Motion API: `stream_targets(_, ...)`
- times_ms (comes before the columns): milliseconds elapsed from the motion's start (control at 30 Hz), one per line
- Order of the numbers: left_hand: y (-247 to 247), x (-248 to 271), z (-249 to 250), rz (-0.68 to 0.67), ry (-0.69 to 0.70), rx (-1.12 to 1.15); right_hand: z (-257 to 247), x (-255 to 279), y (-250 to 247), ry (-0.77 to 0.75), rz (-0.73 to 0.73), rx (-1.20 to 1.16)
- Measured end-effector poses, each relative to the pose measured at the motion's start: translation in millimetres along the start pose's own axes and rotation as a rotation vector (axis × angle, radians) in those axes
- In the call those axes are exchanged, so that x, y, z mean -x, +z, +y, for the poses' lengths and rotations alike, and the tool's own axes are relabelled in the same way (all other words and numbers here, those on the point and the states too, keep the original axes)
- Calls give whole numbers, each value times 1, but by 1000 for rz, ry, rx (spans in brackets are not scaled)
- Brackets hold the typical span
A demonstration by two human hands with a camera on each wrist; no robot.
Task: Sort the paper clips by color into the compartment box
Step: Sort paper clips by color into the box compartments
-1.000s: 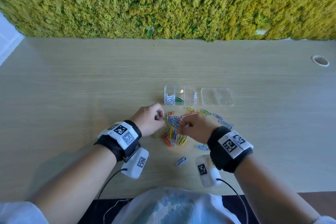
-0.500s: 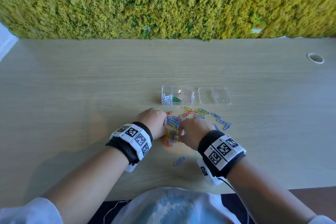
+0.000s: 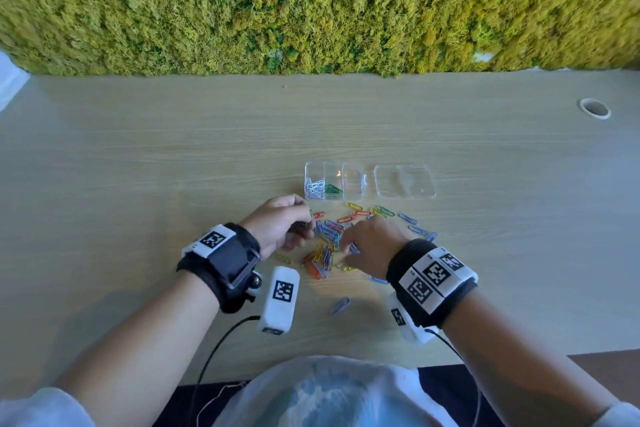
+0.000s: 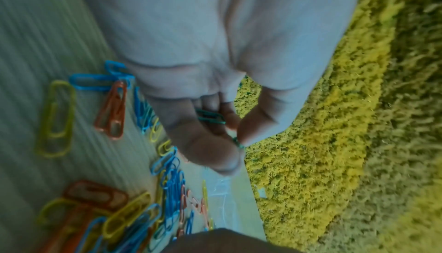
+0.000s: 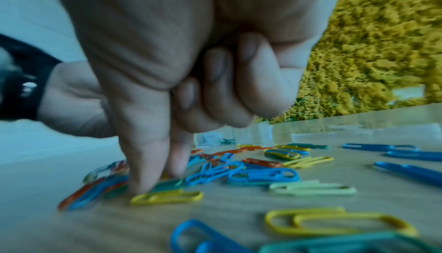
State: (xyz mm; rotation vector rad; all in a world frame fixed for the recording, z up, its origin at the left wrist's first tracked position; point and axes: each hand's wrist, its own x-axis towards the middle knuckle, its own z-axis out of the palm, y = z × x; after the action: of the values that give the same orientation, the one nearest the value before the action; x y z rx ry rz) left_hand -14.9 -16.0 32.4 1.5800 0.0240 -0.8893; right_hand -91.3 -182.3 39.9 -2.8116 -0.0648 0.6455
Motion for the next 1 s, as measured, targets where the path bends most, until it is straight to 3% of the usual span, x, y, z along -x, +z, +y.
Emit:
stream_targets(267,-1,-5,2,-53,-78,314,-17,-8,3,-31,-66,204)
stream_targets(367,-2,-13,1,4,-68,59,-11,-13,3,-21,-61,120)
stream_targets(467,4,-17,11,44,56,-415,3,-13,3,48,70,-154)
stream_targets(567,15,-23,28,68,226,-878,19,-9,3,160,160,-688)
stream_targets(667,29,-34,41,78,304,-1110,29,-3,5,265,132,-1391)
stream_targets(733,38,-42,48,85,321,-1200,34,2,7,328,85,-1663)
stream_targets(833,49,-47,58,85,344,-1314,40,6,11,368,50,-1748)
stream_targets(1000,53,-48,60,84,363,-1361,45,4,10,371,55,-1372)
